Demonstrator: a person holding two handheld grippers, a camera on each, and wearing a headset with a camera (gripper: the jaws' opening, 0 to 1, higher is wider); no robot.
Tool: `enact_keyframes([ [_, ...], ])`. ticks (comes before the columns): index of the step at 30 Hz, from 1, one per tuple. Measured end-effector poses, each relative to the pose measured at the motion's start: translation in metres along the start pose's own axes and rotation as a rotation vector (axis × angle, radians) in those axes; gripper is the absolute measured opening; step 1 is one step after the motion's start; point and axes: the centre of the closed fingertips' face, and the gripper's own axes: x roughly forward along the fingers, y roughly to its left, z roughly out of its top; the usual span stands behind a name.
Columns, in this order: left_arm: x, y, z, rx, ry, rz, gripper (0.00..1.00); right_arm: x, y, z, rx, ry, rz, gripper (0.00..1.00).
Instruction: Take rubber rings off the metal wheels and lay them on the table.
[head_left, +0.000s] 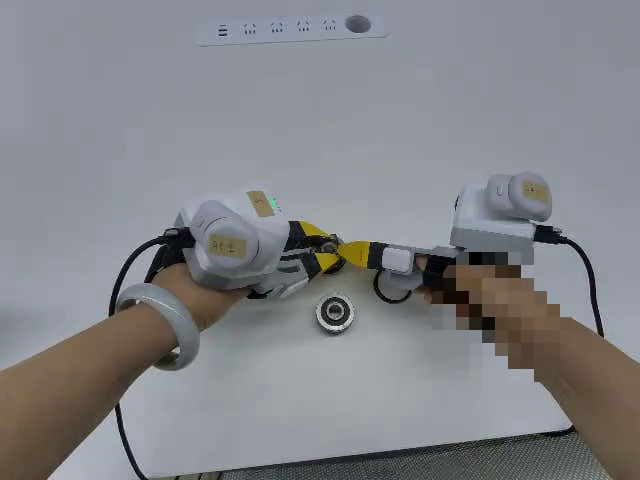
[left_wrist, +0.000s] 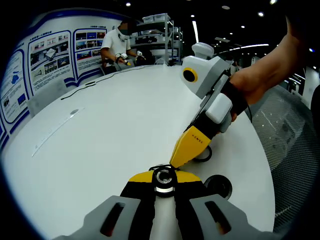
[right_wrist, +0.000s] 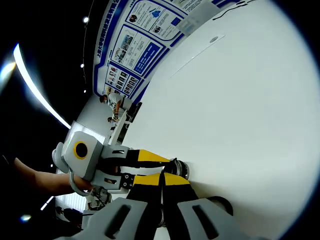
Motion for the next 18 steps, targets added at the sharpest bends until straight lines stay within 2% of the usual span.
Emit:
enact_keyframes([
  [6,0.000,0.000,0.000,0.004,0.004,0.000,0.13,-0.002,0.000,0.000,-0.002,-0.003,0.001,0.01],
  [16,0.000,-0.001,0.001,0.012,-0.003,-0.002,0.14,-0.001,-0.011,0.001,-0.005,-0.007,-0.050,0.02],
  [18,0.000,0.000,0.002,0.019,-0.005,0.002,0.18,-0.001,-0.013,0.001,-0.004,-0.005,-0.055,0.02],
])
